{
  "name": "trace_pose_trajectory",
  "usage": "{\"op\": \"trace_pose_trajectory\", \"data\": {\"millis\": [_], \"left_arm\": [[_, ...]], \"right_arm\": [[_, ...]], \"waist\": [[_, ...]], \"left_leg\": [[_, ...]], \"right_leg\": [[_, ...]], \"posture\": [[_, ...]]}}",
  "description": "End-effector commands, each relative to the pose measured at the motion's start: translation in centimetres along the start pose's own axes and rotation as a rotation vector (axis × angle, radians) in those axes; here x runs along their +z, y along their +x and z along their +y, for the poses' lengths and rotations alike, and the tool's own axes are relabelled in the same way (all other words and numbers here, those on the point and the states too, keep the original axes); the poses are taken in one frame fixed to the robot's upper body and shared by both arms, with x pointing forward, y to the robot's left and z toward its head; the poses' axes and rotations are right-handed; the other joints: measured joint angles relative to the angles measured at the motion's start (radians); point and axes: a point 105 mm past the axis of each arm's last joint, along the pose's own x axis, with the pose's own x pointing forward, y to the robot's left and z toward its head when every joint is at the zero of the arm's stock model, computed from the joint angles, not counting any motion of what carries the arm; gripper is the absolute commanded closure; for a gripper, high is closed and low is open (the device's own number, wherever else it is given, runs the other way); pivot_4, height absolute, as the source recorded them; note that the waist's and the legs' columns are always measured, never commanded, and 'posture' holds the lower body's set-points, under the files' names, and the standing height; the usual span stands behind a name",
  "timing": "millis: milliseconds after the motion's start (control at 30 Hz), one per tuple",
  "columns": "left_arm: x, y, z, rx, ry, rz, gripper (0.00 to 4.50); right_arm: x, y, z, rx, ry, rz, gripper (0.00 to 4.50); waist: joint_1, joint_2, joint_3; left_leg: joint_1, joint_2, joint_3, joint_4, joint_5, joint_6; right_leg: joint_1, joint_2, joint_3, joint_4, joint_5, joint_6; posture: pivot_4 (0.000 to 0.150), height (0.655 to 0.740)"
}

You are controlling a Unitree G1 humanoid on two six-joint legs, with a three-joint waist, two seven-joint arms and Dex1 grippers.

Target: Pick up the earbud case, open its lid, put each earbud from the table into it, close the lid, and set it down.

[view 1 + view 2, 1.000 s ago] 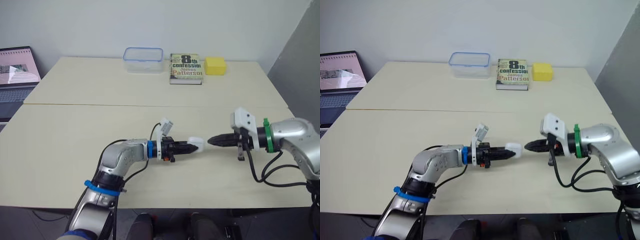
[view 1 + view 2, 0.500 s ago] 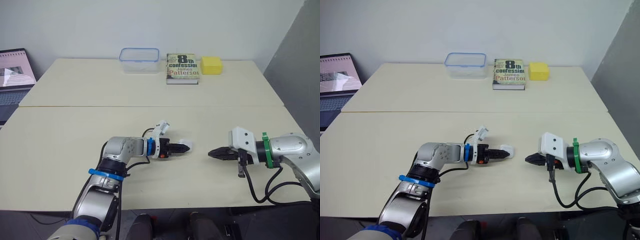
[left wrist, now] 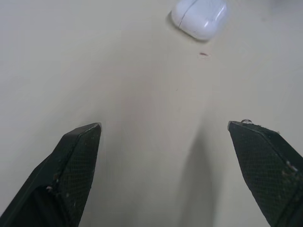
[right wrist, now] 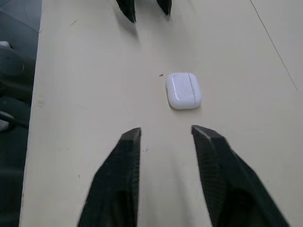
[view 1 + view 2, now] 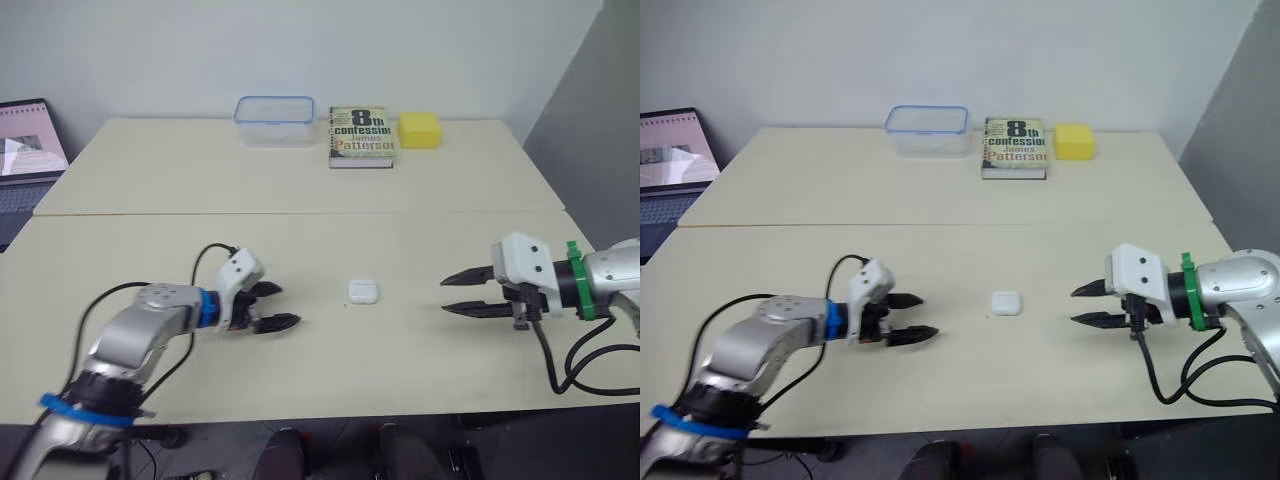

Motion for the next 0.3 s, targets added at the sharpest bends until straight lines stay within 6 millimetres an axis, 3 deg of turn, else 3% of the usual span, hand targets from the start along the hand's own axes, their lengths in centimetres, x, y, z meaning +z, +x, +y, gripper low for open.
{"op": "trace_pose_trajectory", "data": {"millis": [33,133,300], "left_arm": [[4.1,-3.5,-1.1,-0.02,0.206,-0.13,0.0],[4.2,-5.1,-1.2,0.044,0.271,-0.074,0.0],[4.4,-6.2,-1.9,0.062,0.246,-0.087,0.0]], "right_arm": [[0.1,-2.6,-1.5,-0.054,-0.111,0.04,1.4],[-0.4,-3.6,-2.2,-0.065,-0.159,0.058,0.35],[-0.7,-3.4,-2.6,-0.061,-0.168,0.045,0.35]], "waist": [[0.009,0.0,0.001],[0.016,0.001,0.001],[0.015,0.003,0.003]], "left_leg": [[-0.001,0.0,0.001,0.0,0.0,0.0],[-0.001,0.0,0.002,0.0,-0.001,-0.001],[-0.001,0.001,0.003,0.0,-0.001,-0.001]], "right_leg": [[0.0,-0.001,0.0,-0.001,0.0,0.0],[0.0,-0.001,0.001,-0.004,0.0,0.0],[0.0,0.0,0.001,-0.003,0.0,0.001]], "posture": [[0.15,0.74],[0.15,0.74],[0.15,0.74]]}}
